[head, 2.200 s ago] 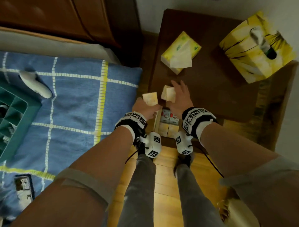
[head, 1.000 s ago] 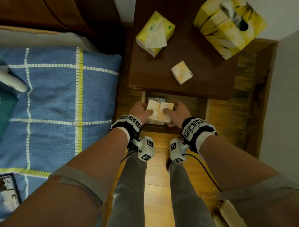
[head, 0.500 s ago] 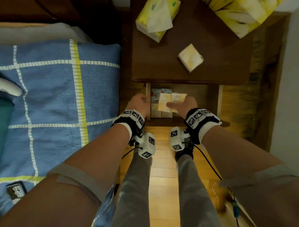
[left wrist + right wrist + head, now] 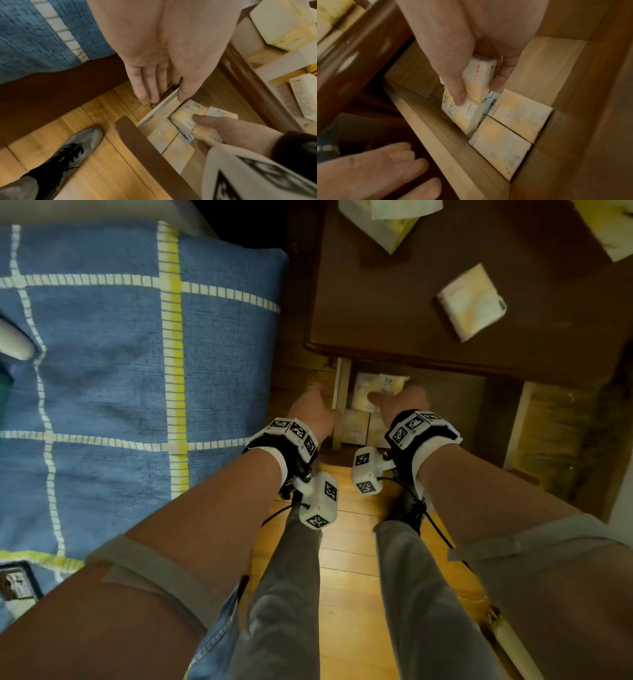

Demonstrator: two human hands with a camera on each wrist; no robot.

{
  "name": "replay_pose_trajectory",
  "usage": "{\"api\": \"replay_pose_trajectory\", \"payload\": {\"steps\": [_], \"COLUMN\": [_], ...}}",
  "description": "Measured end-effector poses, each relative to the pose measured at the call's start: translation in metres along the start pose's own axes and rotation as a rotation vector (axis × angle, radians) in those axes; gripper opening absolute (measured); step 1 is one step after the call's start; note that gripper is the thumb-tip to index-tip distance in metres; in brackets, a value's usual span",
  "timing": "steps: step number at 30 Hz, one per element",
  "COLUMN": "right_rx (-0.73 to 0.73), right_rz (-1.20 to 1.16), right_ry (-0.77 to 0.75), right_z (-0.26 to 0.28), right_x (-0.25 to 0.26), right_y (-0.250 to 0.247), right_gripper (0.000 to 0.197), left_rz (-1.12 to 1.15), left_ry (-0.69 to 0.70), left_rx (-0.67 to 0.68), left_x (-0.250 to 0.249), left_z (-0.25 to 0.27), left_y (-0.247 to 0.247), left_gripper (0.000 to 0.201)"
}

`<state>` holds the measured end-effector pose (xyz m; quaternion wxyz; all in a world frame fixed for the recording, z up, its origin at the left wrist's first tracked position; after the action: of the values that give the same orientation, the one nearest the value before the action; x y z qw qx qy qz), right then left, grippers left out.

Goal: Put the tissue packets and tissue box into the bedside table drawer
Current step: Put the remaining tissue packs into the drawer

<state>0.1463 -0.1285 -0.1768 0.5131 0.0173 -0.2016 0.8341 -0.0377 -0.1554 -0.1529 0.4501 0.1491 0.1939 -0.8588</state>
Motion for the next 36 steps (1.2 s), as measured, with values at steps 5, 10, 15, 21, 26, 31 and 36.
{"api": "replay_pose_trajectory", "payload": {"steps": [5, 10, 15, 21, 26, 31, 36], "right_rx": [0.022, 0.102, 0.041, 0.018, 0.056, 0.099, 0.111], "right_rz": [0.08, 0.249, 0.164, 0.002, 0.035, 0.369, 0.256], "right_ry": [-0.037, -0.035, -0.091, -0.052, -0.121, -0.053, -0.068], "right_z": [-0.018, -0.035, -0.036, -0.043, -0.044, -0.041, -0.041], "right_x": [0.006, 0.008, -0.002, -0.015, -0.012, -0.013, -0.02], "right_y": [0.007, 0.014, 0.01, -0.018, -0.016, -0.004, -0.007], "right_gripper": [0.066, 0.055, 0.06, 0.041, 0.043, 0.051, 0.047], "left_rz": [0.019, -0.008, 0.02, 0.023, -0.007, -0.027, -0.037], "left_ry": [0.018, 0.001, -0.06, -0.063, -0.069, -0.078, -0.063], "left_rx": [-0.012, 0.042, 0.034, -0.025, -0.038, -0.082, -0.104], "left_x": [0.007, 0.003, -0.002, -0.012, -0.013, -0.014, -0.021], "left_z": [-0.009, -0.016, -0.016, -0.012, -0.016, -0.02, -0.021], "left_y": [-0.005, -0.002, 0.0, 0.0, 0.002, 0.0, -0.002], "left_gripper": [0.057, 0.057, 0.052, 0.052, 0.051, 0.059, 0.059]}}
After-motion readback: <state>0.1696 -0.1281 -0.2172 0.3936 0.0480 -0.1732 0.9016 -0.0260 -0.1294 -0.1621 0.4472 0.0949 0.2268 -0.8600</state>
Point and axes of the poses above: each hand's wrist, its own z-axis away from the middle knuckle, its own y-axis out of the palm, x = y × z, the point moved 6 cm from there along -z, towards the middle knuckle, and after that the axes turned 14 degrees about x, right-handed, at the moved point
